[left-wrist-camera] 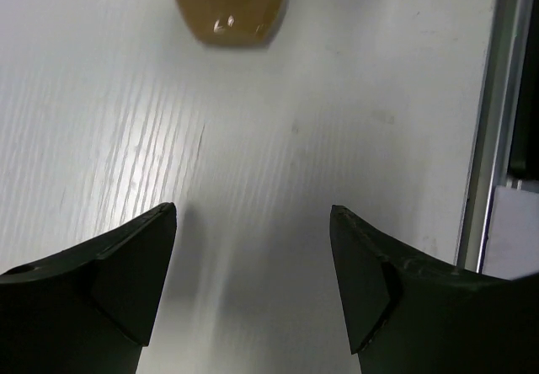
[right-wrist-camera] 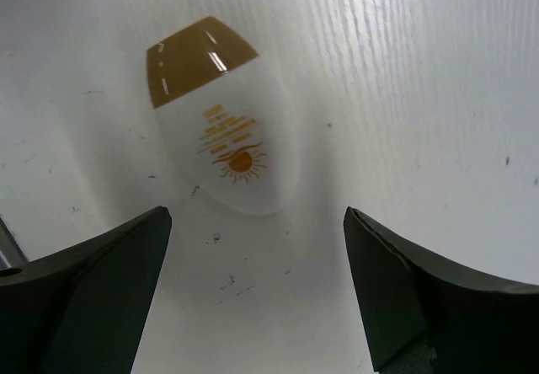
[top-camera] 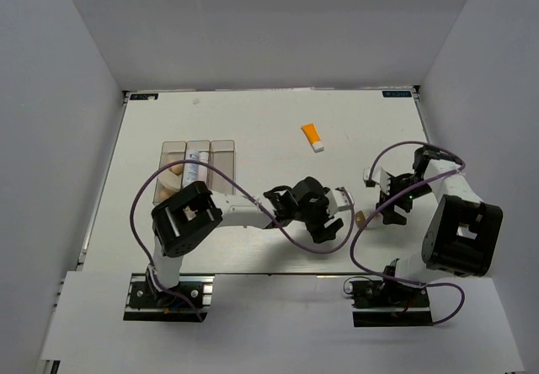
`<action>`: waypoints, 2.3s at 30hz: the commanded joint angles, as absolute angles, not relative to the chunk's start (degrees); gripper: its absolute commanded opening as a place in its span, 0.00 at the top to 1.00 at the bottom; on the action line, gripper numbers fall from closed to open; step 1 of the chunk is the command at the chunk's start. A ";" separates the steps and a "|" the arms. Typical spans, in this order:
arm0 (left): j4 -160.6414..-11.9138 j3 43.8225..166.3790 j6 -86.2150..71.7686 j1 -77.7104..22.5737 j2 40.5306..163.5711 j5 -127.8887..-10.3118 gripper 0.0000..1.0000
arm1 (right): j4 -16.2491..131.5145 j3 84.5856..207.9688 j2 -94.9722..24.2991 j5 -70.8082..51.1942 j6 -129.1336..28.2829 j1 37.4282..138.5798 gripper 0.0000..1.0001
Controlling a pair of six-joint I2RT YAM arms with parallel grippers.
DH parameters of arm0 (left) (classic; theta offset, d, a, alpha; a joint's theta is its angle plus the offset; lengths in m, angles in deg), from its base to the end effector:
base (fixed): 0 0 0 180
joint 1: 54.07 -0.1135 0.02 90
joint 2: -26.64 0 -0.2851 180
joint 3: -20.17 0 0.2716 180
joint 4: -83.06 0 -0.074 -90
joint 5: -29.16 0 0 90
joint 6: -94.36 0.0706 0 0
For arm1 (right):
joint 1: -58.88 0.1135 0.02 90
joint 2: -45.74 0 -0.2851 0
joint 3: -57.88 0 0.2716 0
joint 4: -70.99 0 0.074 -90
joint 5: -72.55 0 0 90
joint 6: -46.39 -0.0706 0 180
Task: Organize the makeup
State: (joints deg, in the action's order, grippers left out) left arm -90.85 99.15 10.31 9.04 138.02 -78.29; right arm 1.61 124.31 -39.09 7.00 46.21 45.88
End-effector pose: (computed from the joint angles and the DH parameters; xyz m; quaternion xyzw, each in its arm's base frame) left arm 0.1909 -0.4233 0.1455 0.5589 0.6960 -0.3254 0.3118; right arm 0.2574 -0.0294 0.1735 -0.6103 0.7631 0.1173 0.1773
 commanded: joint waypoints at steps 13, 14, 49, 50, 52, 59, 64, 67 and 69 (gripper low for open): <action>-80.24 91.28 -5.91 8.16 101.45 -48.76 0.15 | 1.09 123.03 -43.47 7.87 66.87 50.26 0.11; -75.78 93.03 -7.23 7.64 100.22 -45.93 0.14 | 1.97 122.68 -43.46 7.95 66.43 50.61 0.11; -62.81 91.03 -22.80 7.63 73.76 -23.13 0.02 | 16.55 142.17 -49.34 30.79 15.41 83.90 0.98; -62.82 91.03 -22.80 7.63 73.32 -23.05 0.03 | 19.53 143.93 -50.48 33.24 10.06 84.80 0.98; -63.25 90.85 -22.54 7.63 72.96 -22.61 0.03 | 31.03 147.80 -54.26 36.32 -7.63 87.52 0.97; -66.15 89.97 -20.87 8.25 70.94 -21.46 0.02 | 65.93 157.82 -67.79 37.13 -49.29 95.07 0.96; -65.98 90.85 -20.25 8.25 71.38 -21.55 0.02 | 77.21 170.18 -78.50 38.36 -64.07 98.42 0.94; -65.37 91.29 -20.08 8.25 71.73 -21.73 0.02 | 76.95 177.31 -82.04 37.40 -64.62 100.62 0.92; -64.75 91.55 -20.25 8.25 71.82 -21.82 0.02 | 76.86 178.74 -84.33 35.91 -64.26 101.76 0.87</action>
State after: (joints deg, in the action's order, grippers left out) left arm -65.26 89.92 -20.94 7.93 71.94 -22.14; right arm 70.48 174.34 -83.86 35.24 -58.40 99.85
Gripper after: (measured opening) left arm 0.973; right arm 0.691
